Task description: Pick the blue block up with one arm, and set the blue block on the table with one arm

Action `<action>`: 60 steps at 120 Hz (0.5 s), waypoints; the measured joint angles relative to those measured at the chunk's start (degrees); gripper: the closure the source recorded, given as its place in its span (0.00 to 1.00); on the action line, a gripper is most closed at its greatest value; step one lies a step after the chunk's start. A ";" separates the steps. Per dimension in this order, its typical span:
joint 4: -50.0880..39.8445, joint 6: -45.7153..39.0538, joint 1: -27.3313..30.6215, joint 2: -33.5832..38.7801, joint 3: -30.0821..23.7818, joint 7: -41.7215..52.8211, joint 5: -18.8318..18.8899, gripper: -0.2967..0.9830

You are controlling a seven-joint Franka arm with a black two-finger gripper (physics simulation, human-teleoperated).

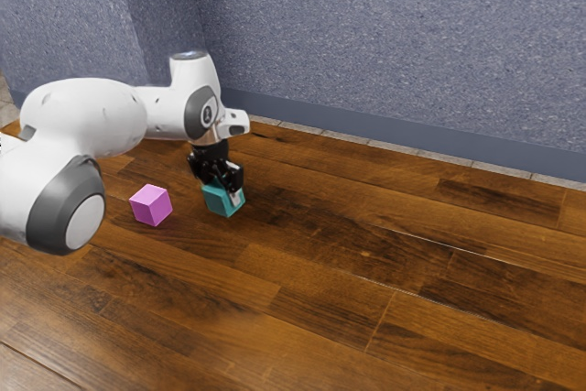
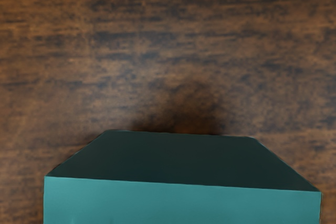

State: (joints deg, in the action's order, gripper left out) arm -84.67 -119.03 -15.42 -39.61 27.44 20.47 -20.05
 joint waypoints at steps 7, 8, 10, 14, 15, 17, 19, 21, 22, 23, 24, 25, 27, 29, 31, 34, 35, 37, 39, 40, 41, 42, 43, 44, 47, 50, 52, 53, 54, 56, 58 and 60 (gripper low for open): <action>0.00 -0.05 0.02 -0.15 -0.02 0.07 -0.41 0.44; 0.00 -0.06 0.03 -0.18 -0.02 0.09 -0.47 0.44; 0.00 -0.06 0.03 -0.22 -0.03 0.12 -0.58 0.43; 0.00 -0.06 0.03 -0.27 -0.03 0.19 -0.77 0.41; 0.00 -0.06 0.03 -0.28 -0.03 0.21 -0.81 0.41; 0.00 -0.06 0.03 -0.30 -0.03 0.24 -0.87 0.40; 0.00 -0.06 0.03 -0.31 -0.03 0.27 -0.93 0.39; 0.00 -0.06 0.03 -0.32 -0.03 0.30 -0.99 0.38; 0.00 -0.06 0.03 -0.32 -0.03 0.31 -1.02 0.37; 0.00 -0.06 0.03 -0.32 -0.03 0.33 -1.04 0.37; 0.00 -0.07 0.03 -0.32 -0.03 0.34 -1.07 0.36; 0.00 -0.07 0.03 -0.32 -0.03 0.36 -1.09 0.36; 0.00 -0.08 0.03 -0.33 -0.03 0.38 -1.13 0.35; 0.00 -0.08 0.03 -0.32 -0.03 0.41 -1.16 0.34; 0.00 -0.08 0.02 -0.14 -0.02 0.43 -1.18 0.34; -0.03 -0.07 -0.01 0.56 -0.01 0.46 -1.21 0.33; -0.09 -0.07 -0.03 0.95 -0.02 0.47 -1.20 0.32; -0.21 -0.07 -0.05 1.74 -0.01 0.49 -1.19 0.32; -0.49 -0.07 -0.09 2.87 0.00 0.51 -1.15 0.31; -0.72 -0.07 -0.12 3.53 0.01 0.51 -1.13 0.31; -0.96 -0.07 -0.15 4.18 0.03 0.52 -1.11 0.31; -1.18 -0.07 -0.19 4.81 0.05 0.53 -1.08 0.31; -1.39 -0.07 -0.22 5.39 0.08 0.54 -1.05 0.30; -1.56 -0.07 -0.24 5.93 0.10 0.55 -1.00 0.30; -2.15 -0.06 -0.32 7.63 0.15 0.59 -0.75 0.30; -2.71 -0.06 -0.40 9.24 0.16 0.63 -0.28 0.29; -3.03 -0.04 -0.45 10.16 0.16 0.66 0.04 0.29; -3.25 -0.01 -0.48 10.66 0.16 0.68 0.19 0.29; -3.53 0.04 -0.52 11.20 0.17 0.69 0.34 0.29; -4.24 0.17 -0.65 12.36 0.19 0.72 0.62 0.28; -4.75 0.35 -0.73 13.31 0.20 0.75 0.86 0.28; -5.12 0.58 -0.78 14.11 0.21 0.78 1.08 0.28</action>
State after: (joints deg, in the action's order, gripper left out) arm -89.78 -118.45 -16.20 -25.51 27.65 21.25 -18.97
